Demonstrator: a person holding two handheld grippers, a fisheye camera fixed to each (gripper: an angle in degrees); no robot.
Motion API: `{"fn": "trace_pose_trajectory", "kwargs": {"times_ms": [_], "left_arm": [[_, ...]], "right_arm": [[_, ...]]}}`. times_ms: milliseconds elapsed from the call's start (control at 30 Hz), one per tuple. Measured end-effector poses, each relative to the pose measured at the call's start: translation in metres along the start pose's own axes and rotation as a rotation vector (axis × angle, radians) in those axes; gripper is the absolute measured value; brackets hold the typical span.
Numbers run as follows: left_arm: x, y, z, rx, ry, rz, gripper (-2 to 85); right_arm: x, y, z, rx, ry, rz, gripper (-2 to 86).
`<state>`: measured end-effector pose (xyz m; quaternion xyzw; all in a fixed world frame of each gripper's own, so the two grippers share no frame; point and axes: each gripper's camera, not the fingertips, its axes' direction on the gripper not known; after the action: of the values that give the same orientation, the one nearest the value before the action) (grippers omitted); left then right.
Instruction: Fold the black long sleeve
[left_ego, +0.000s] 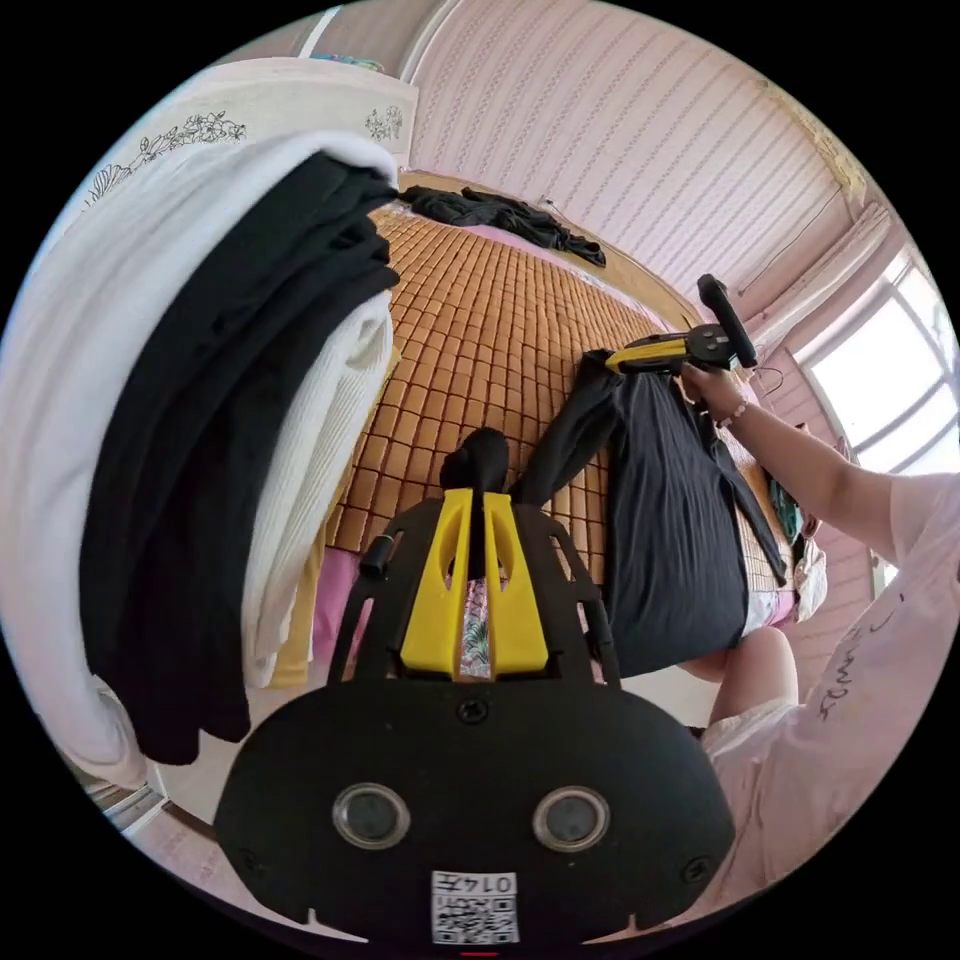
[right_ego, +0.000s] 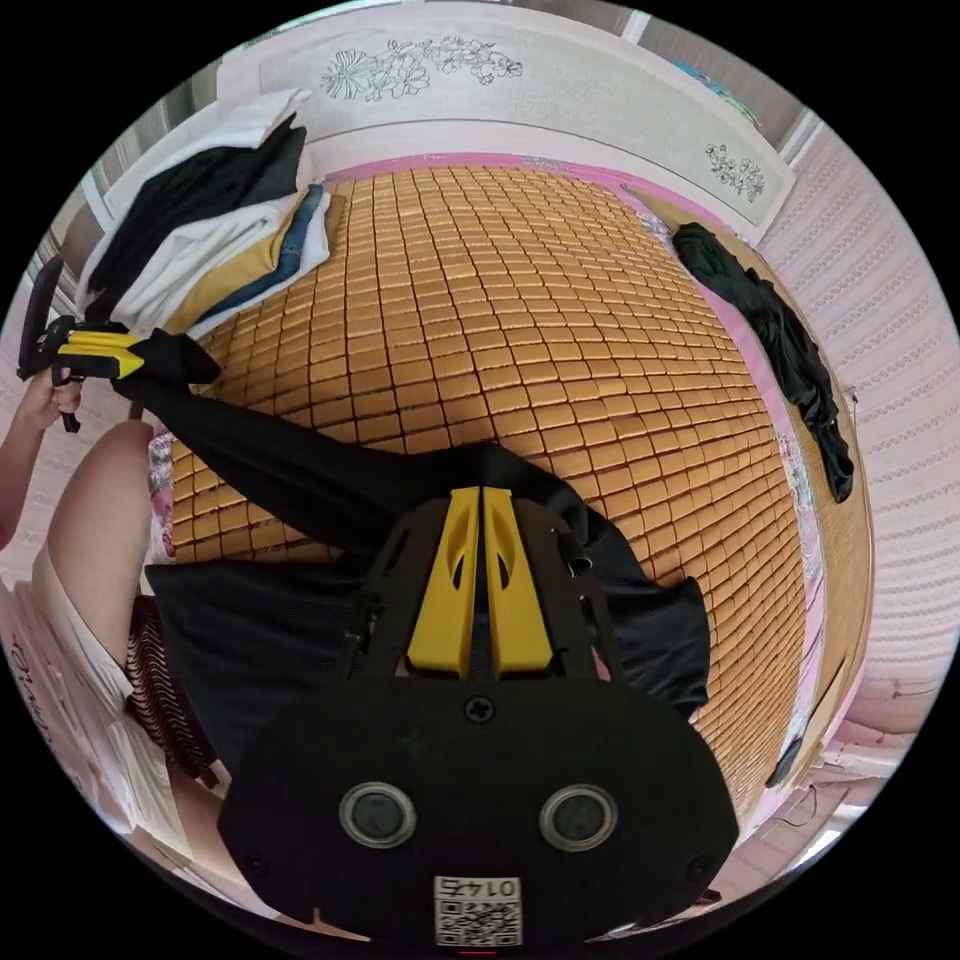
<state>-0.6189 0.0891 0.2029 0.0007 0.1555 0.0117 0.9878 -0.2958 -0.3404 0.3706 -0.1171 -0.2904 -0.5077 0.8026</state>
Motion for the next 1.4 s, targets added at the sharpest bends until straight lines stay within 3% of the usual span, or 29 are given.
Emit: {"fn": "trace_pose_trajectory", "kwargs": {"times_ms": [133, 267, 500, 567, 633, 700, 967, 1033, 1167, 1233, 1400], "left_arm": [[-0.006, -0.007, -0.026, 0.058, -0.145, -0.059, 2.3], [0.01, -0.006, -0.021, 0.112, -0.123, -0.008, 3.5], [0.051, 0.006, 0.101, -0.174, -0.358, 0.265, 9.2], [0.056, 0.005, 0.116, -0.178, -0.382, 0.314, 9.6], [0.056, 0.002, 0.116, -0.188, -0.347, 0.314, 8.4], [0.053, 0.007, 0.104, -0.157, -0.302, 0.262, 0.7], [0.069, 0.007, 0.032, -0.082, -0.081, 0.239, -0.9], [0.083, 0.003, 0.006, -0.05, -0.135, 0.281, -1.0], [0.07, -0.003, 0.036, -0.161, -0.612, 0.312, -0.9], [0.057, -0.003, 0.053, -0.211, -0.604, 0.261, -0.8], [0.069, 0.004, 0.048, -0.142, -0.55, 0.235, 0.1]], "right_arm": [[0.019, 0.001, -0.003, 0.043, -0.004, 0.122, -0.4], [0.031, -0.003, 0.03, -0.076, 0.006, 0.217, -0.3], [0.026, 0.002, 0.04, -0.093, 0.045, 0.228, -0.3], [0.025, 0.005, 0.039, -0.097, 0.051, 0.216, -0.3], [0.026, 0.007, 0.036, -0.094, 0.046, 0.222, -0.3], [0.027, 0.011, 0.032, -0.076, 0.038, 0.229, -0.3], [0.021, 0.028, 0.017, -0.023, -0.02, 0.199, -0.4], [0.017, 0.03, 0.011, -0.005, -0.02, 0.166, -0.5], [0.012, 0.031, 0.006, 0.01, -0.006, 0.167, -0.5], [0.012, 0.031, 0.01, -0.011, -0.006, 0.165, -0.6], [0.015, 0.037, 0.017, -0.053, 0.006, 0.183, -0.8]]}}
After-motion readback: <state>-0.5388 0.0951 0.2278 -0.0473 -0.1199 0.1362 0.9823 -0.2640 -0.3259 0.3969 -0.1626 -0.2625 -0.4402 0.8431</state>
